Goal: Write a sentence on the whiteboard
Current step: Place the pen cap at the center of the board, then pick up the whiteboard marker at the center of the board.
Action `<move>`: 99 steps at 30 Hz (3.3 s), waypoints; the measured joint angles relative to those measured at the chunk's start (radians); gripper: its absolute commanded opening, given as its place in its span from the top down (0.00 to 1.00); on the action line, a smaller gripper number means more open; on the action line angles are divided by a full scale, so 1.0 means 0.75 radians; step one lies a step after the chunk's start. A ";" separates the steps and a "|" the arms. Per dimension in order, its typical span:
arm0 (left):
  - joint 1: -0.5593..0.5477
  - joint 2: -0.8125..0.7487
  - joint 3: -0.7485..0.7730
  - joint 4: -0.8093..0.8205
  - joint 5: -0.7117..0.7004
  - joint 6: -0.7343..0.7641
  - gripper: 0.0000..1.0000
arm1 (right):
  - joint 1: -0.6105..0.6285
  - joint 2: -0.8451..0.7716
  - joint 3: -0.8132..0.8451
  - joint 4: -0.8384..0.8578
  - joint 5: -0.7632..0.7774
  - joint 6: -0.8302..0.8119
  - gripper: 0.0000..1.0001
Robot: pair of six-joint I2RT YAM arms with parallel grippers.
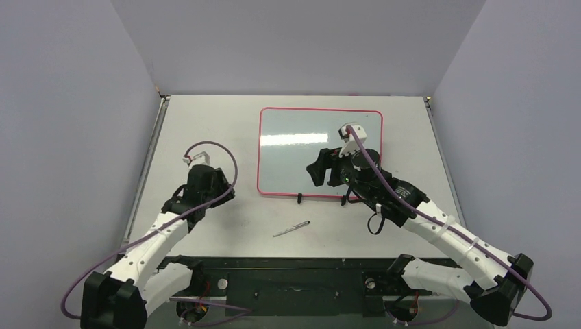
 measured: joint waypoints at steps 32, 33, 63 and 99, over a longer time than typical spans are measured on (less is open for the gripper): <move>-0.954 0.764 0.393 0.157 0.323 0.754 0.53 | -0.237 -0.132 0.047 -0.303 0.122 0.076 0.28; -0.954 0.770 0.396 0.143 0.325 0.758 0.54 | -0.238 -0.132 0.047 -0.303 0.120 0.076 0.28; -1.006 0.825 0.451 0.101 0.292 0.794 1.00 | -0.360 -0.161 0.040 -0.313 -0.090 0.071 0.28; -1.007 0.391 0.652 -0.025 0.392 0.899 1.00 | -0.398 0.022 -0.180 -0.036 -0.995 0.475 0.43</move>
